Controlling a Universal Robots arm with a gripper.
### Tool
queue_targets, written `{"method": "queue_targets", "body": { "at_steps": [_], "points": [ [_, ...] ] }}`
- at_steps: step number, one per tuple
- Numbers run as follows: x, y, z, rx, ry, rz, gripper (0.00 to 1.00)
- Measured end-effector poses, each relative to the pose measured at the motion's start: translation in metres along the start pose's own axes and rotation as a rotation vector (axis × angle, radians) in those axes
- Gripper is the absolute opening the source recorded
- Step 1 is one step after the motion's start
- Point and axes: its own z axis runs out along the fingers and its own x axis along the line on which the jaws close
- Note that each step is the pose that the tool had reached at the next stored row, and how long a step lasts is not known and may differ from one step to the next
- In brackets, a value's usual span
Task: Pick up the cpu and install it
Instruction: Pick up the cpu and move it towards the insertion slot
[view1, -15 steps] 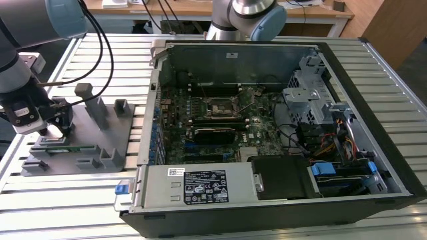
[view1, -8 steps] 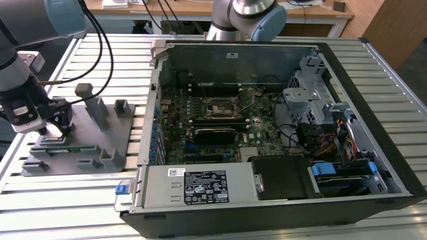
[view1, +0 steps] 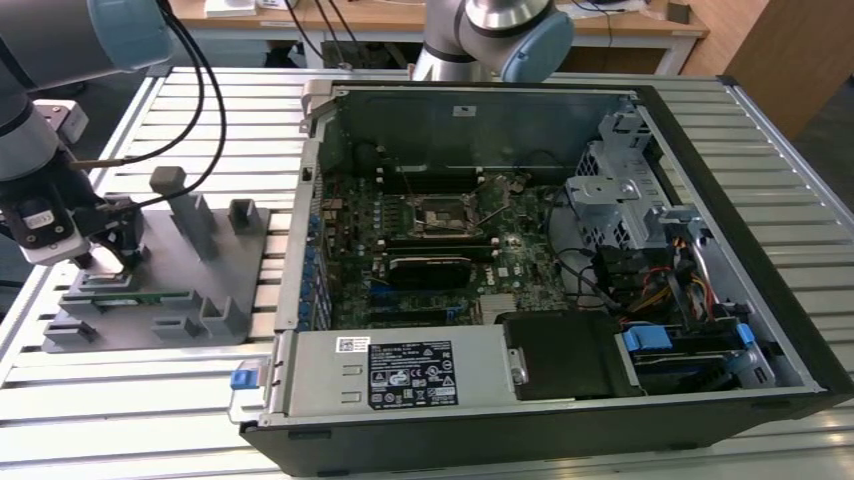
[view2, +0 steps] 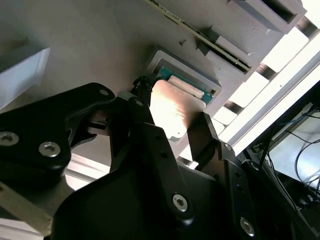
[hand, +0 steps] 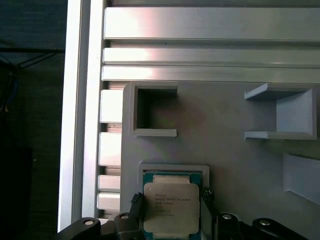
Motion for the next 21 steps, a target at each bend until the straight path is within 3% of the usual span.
{"method": "queue_targets", "body": {
  "at_steps": [21],
  "points": [
    [0.0005,0.0004,-0.0064,0.0000,0.0001,0.000,0.54]
  ]
}}
